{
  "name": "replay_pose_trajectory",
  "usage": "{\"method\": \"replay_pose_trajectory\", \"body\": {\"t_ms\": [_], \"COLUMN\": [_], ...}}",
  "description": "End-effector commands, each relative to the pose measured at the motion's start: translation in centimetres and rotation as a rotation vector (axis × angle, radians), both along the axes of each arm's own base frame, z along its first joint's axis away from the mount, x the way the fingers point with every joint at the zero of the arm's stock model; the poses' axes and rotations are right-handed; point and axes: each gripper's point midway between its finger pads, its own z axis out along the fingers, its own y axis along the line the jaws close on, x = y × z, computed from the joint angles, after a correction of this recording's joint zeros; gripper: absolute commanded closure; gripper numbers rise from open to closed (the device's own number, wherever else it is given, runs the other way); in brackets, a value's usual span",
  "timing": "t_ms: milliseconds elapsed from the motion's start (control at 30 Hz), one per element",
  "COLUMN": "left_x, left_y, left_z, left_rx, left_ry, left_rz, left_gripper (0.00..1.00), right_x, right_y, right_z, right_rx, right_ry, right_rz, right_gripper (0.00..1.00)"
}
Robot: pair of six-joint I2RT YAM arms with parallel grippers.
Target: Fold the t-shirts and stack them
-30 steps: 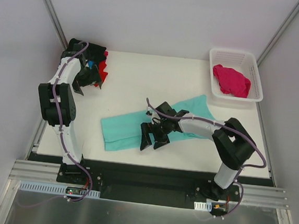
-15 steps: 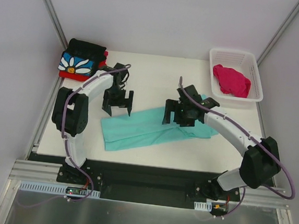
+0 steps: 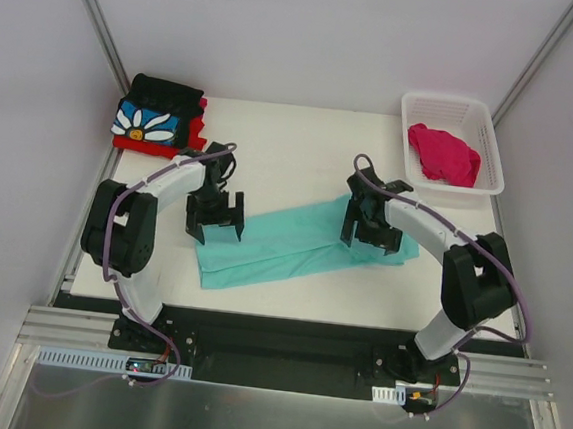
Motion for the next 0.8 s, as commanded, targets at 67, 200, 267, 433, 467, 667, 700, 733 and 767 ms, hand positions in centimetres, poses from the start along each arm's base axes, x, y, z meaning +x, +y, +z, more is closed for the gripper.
{"method": "replay_pose_trajectory", "body": {"t_ms": [67,200,267,433,467,667,700,733,767], "left_x": [0.9,1.8,1.8,0.5,0.3,-1.5,-1.8,-2.0,-2.2], "left_y": [-0.5,-0.4,-0.4,0.1,0.2,0.7,0.9,0.9,1.0], "left_z": [-1.2,-1.8,-1.8,-3.5,-3.8,-4.9,-5.2,-5.4,-5.5], "left_rx": [0.021,0.045,0.051,0.089,0.092,0.101,0.106,0.107,0.108], "left_ry": [-0.051,-0.056,-0.061,-0.009,-0.007,0.019,0.027,0.031,0.037], "left_rz": [0.023,0.027,0.023,0.018,0.018,0.023,0.021,0.019,0.019], "left_gripper": [0.01,0.01,0.01,0.01,0.01,0.01,0.01,0.01,0.01], "right_x": [3.0,5.2,5.9,6.4,6.5,7.0,7.2,7.3,7.3], "right_y": [-3.1,-3.5,-4.1,-5.9,-6.6,-8.5,-8.3,-8.3,-8.3], "right_z": [2.2,3.8,4.2,3.3,2.8,-0.1,-0.2,-0.6,-1.2], "right_rx": [-0.199,-0.167,-0.152,-0.135,-0.128,-0.088,-0.071,-0.071,-0.075], "right_ry": [-0.002,-0.046,-0.054,-0.03,-0.022,0.053,0.06,0.071,0.093], "right_rz": [-0.083,-0.088,-0.1,-0.141,-0.159,-0.212,-0.216,-0.214,-0.215], "right_gripper": [0.04,0.04,0.04,0.04,0.04,0.04,0.04,0.04,0.04]}}
